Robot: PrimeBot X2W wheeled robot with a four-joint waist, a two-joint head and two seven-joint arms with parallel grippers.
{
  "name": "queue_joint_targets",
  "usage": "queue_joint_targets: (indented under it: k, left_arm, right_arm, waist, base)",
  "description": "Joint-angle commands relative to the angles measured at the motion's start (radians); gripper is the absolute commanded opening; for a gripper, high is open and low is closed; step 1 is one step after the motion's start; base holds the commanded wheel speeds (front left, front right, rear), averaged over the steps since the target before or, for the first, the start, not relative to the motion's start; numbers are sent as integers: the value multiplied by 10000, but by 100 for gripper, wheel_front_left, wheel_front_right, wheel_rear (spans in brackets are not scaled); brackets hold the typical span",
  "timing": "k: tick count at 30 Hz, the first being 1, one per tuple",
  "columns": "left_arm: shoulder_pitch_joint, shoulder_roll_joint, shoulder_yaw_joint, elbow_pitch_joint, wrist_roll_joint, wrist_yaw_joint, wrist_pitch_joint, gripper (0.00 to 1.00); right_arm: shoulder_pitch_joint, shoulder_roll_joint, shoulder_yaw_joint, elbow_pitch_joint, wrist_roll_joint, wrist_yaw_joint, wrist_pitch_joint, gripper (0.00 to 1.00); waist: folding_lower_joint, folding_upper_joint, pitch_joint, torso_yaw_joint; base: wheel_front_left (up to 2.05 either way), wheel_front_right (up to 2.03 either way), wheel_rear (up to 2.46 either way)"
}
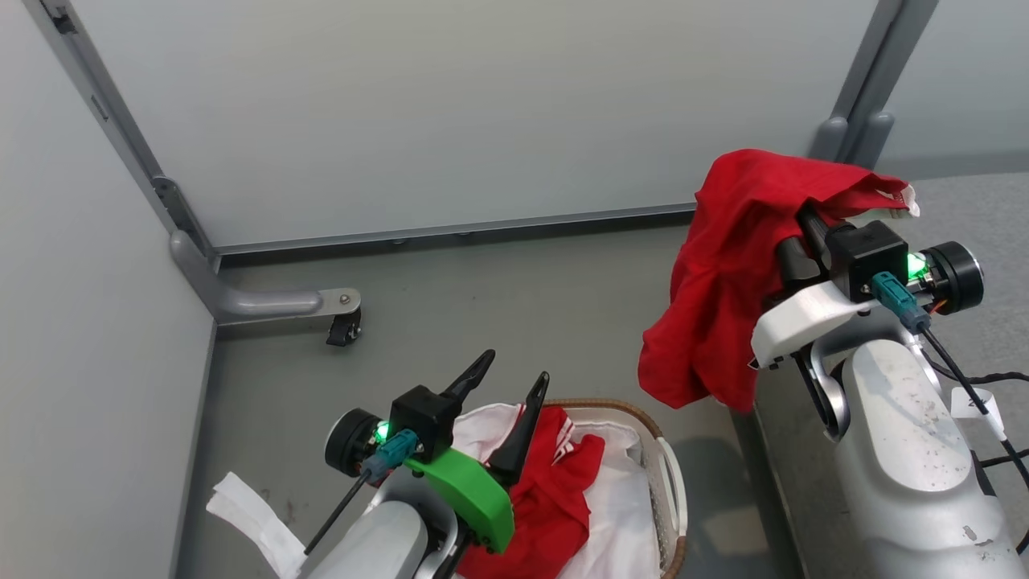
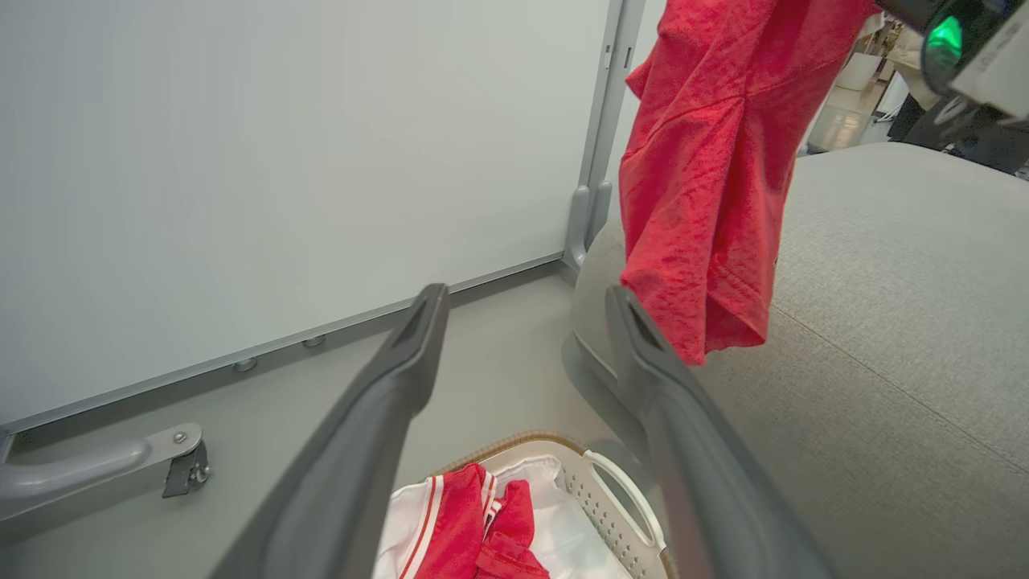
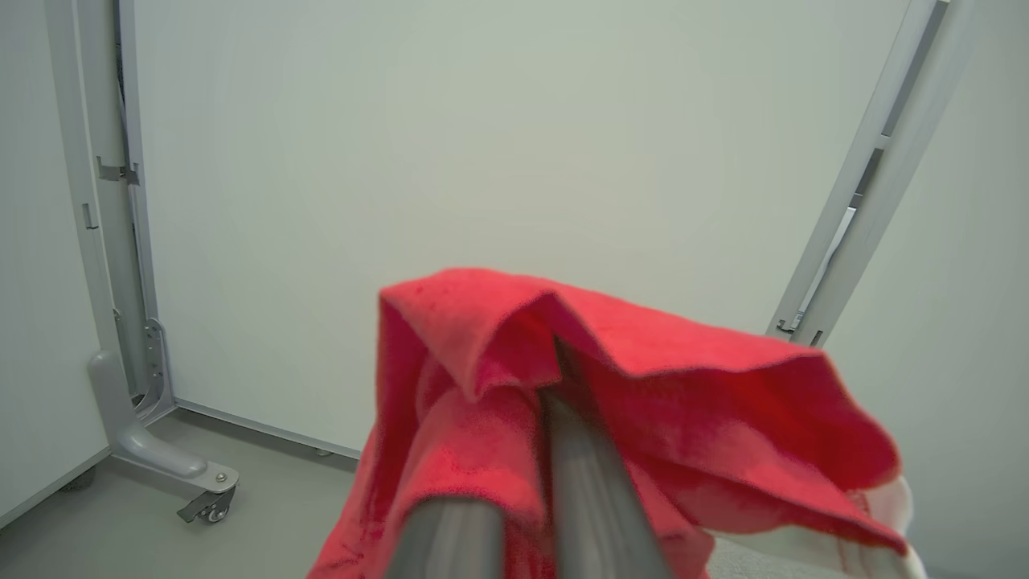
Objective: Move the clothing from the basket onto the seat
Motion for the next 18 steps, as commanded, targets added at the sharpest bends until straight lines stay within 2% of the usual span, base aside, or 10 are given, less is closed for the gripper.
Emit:
queue_joint_targets:
  k: [1,18]
  left_arm:
    - [169,-30,-38,-3,70,-43,-9,100]
    - [-338,-154,-397,-211,160,-38,-7,100]
  right_arm:
    - [98,-46,-52,16,-15,-10,-49,0]
    - [-328,-41,-473,-146,-296,-12,-49,0]
  waist:
    - [0,0,90,-362]
    - [0,0,1006,-3185]
  base:
    - [0,0,0]
    - [0,0,0]
